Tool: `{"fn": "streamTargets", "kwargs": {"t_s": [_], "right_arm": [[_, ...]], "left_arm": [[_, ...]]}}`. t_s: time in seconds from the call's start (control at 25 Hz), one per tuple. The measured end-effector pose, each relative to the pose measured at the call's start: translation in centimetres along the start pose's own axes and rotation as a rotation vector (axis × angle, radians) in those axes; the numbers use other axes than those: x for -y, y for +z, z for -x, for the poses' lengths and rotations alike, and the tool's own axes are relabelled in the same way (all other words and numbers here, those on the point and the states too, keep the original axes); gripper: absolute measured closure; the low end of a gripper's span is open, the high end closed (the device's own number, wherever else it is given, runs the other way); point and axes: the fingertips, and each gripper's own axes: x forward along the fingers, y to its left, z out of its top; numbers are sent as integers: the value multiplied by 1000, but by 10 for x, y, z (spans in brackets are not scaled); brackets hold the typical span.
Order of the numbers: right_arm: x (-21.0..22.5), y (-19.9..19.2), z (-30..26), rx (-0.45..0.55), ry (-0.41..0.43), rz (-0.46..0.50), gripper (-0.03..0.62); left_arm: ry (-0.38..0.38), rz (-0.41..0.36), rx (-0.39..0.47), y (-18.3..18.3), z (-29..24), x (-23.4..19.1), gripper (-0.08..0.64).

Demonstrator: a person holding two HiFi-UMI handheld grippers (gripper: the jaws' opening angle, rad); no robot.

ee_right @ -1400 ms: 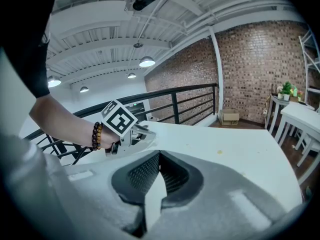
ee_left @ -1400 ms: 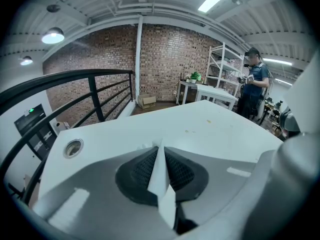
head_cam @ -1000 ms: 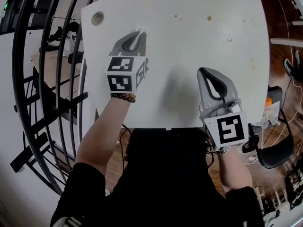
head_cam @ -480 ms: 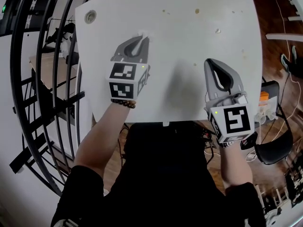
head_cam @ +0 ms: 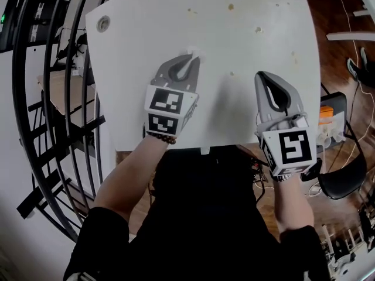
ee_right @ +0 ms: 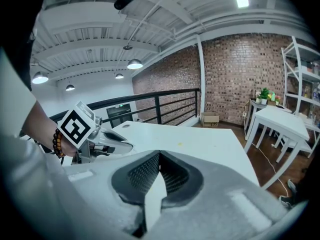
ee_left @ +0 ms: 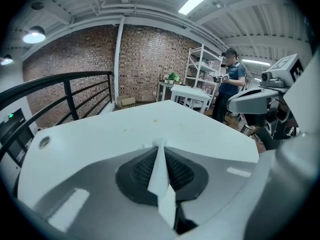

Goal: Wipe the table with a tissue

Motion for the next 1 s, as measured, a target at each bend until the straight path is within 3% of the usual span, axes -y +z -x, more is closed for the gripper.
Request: {"fn": "streamTargets", "kwargs": {"t_s": [0.32,1.0], "right_arm": [[11,-11,14,-8,-54,-37,600],[39,-46,36,-1,-130,-114,600]], "left_arm": [[-88,-60,-18,-12,-13,40,535],[-227,-109,-120,-47,-52,102,535]]}}
